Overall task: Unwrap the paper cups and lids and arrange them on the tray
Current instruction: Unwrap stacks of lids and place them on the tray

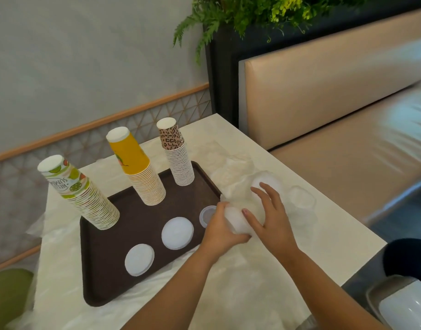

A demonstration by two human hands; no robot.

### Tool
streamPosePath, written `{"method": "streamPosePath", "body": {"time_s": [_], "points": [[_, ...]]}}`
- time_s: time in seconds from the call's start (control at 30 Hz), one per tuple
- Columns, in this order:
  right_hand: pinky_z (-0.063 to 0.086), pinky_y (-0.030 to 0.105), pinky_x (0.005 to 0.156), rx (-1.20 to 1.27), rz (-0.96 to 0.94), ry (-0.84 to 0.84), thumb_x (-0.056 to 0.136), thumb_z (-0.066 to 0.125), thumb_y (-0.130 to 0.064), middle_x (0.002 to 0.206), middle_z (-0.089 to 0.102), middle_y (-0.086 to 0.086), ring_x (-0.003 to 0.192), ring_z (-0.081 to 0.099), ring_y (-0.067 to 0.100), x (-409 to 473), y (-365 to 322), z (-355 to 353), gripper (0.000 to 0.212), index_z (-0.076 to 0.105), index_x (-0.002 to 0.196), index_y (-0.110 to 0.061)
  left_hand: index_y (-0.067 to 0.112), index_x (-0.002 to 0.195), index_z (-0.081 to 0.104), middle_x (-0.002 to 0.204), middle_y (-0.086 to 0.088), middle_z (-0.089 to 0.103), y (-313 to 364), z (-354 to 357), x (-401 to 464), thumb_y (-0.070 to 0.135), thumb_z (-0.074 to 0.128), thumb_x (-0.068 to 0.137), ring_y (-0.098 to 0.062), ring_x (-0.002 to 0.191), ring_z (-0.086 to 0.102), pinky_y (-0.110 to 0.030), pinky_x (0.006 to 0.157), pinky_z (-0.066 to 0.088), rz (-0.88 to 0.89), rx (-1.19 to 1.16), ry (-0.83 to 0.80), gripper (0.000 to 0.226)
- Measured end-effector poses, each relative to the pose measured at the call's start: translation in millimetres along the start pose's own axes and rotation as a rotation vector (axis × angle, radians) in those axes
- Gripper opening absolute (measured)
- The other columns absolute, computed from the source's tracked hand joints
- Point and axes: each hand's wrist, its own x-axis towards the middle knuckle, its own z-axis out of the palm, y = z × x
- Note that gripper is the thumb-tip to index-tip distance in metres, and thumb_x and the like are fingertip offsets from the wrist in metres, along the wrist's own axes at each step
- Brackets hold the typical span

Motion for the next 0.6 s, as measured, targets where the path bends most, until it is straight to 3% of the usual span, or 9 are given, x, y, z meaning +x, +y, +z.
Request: {"method": "streamPosePath", "body": {"time_s": [0.07,0.13,0.23,0.3,0.4,0.5,0.6], "points": [[0.030,0.004,0.098,0.093,-0.030,-0.067,0.079,0.047,-0.064,0.146,0.034,-0.006,0.131,0.031,0.003,-1.6,-13.8,-3.5,0.068,0.043,0.136,-0.027,0.031,0.125,0.035,0.112,0.008,0.047,5.4,-12.5,-7.7,0.019,0.082,0.069,-0.006,0.099,0.051,-0.016,0.071,0.047,-0.012,-0.109,0.021,0.074],[0.025,-0.004,0.093,0.142,-0.069,-0.116,0.076,0.052,-0.065,0.146,0.032,-0.011,0.130,0.027,-0.005,-2.9,-26.4,-4.0,0.070,0.037,0.136,-0.033,0.033,0.124,0.036,0.115,0.008,0.050,8.0,-24.8,-16.5,0.022,0.082,0.069,-0.005,0.102,0.053,-0.019,0.077,0.051,-0.026,-0.207,0.048,0.073],[0.023,-0.003,0.098,0.260,-0.110,-0.193,0.075,0.055,-0.063,0.146,0.029,-0.013,0.133,0.025,-0.007,-4.5,-46.3,-4.0,0.074,0.033,0.139,-0.033,0.033,0.132,0.035,0.129,0.000,0.049,9.7,-44.2,-31.2,0.035,0.085,0.055,-0.016,0.114,0.053,-0.036,0.091,0.054,-0.086,-0.369,0.076,0.092],[0.023,0.000,0.100,0.310,-0.172,-0.248,0.075,0.063,-0.057,0.146,0.027,-0.015,0.134,0.023,-0.006,-5.9,-59.5,-4.3,0.077,0.029,0.141,-0.033,0.028,0.137,0.036,0.132,-0.004,0.049,12.8,-58.7,-42.7,0.028,0.086,0.062,-0.022,0.114,0.057,-0.042,0.090,0.054,-0.136,-0.543,0.092,0.090],[0.028,0.005,0.102,0.369,-0.246,-0.294,0.072,0.075,-0.045,0.145,0.027,-0.020,0.133,0.026,-0.006,-11.0,-80.9,0.1,0.085,0.025,0.140,-0.041,0.026,0.130,0.045,0.128,-0.005,0.057,16.2,-83.5,-61.8,0.031,0.077,0.069,-0.023,0.110,0.061,-0.042,0.089,0.054,-0.153,-0.697,0.060,0.069],[0.043,0.024,0.101,0.532,-0.190,-0.368,0.068,0.080,-0.041,0.142,0.026,-0.032,0.134,0.031,-0.001,-15.8,-105.5,5.5,0.093,0.019,0.137,-0.055,0.021,0.133,0.046,0.126,-0.007,0.061,11.8,-105.0,-79.8,0.050,0.074,0.066,-0.024,0.114,0.061,-0.044,0.096,0.050,-0.187,-0.691,-0.001,0.078],[0.048,0.029,0.099,0.653,-0.137,-0.439,0.065,0.082,-0.040,0.142,0.030,-0.028,0.133,0.035,0.002,-21.9,-128.2,15.6,0.095,0.022,0.137,-0.053,0.017,0.133,0.046,0.127,-0.010,0.062,4.9,-121.0,-100.5,0.057,0.068,0.073,-0.026,0.118,0.058,-0.046,0.102,0.044,-0.216,-0.763,-0.036,0.076]]}}
